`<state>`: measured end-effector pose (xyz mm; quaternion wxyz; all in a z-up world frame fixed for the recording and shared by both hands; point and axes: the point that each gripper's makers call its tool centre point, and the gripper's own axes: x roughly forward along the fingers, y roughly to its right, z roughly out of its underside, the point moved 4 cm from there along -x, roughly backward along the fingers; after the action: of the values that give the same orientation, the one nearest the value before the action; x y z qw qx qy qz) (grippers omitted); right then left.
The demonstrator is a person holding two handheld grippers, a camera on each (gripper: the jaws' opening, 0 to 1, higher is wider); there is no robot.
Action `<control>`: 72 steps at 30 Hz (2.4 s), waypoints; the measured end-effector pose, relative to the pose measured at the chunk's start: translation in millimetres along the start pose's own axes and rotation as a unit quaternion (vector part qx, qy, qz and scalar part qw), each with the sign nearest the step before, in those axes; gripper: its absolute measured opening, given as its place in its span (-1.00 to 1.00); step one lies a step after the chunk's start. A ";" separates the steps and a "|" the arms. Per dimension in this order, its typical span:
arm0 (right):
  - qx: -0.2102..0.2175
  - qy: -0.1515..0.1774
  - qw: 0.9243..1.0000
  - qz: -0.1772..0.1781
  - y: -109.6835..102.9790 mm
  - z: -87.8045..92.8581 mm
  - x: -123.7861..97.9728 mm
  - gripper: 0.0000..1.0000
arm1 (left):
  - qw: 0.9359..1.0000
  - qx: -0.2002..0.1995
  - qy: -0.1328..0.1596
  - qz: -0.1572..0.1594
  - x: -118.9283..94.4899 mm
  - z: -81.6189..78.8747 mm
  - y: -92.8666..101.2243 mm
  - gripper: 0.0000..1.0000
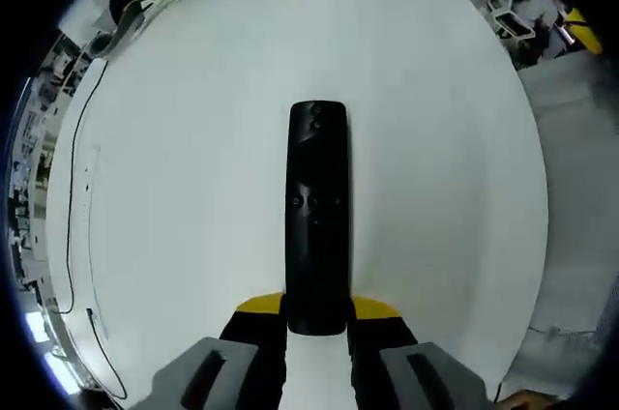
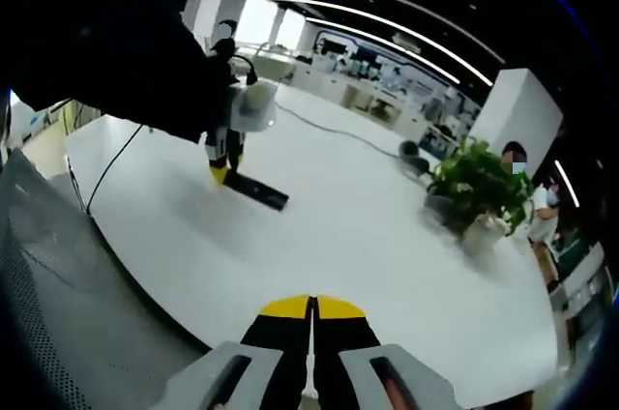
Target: Press the specified remote control buttons in sequence, fully releasing each button before pressing the next.
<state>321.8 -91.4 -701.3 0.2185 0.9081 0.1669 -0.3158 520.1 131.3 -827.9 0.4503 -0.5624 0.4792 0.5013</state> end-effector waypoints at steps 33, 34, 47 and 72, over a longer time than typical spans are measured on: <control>0.012 0.025 1.000 0.007 2.7 -5.2 -5.0 -1.00 | 1.000 -0.013 0.027 -0.002 -2.9 5.3 64.8 -0.54; 0.012 0.025 1.000 0.009 2.8 -5.2 -5.2 -1.00 | 1.000 -0.013 0.027 -0.002 -3.1 5.3 67.2 -0.54; 0.012 0.026 1.000 0.008 1.6 -4.3 -5.6 -1.00 | 0.999 -0.012 0.030 -0.001 -3.1 6.4 88.2 -0.54; 0.094 -0.113 0.989 0.001 -1.9 30.5 -1.3 -1.00 | 0.999 -0.012 0.041 -0.002 -5.1 8.9 110.7 -0.54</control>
<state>304.7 -105.3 -722.5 0.1501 0.8834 0.1099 -0.4302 409.0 125.5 -826.5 0.4241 -0.5889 0.4905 0.4825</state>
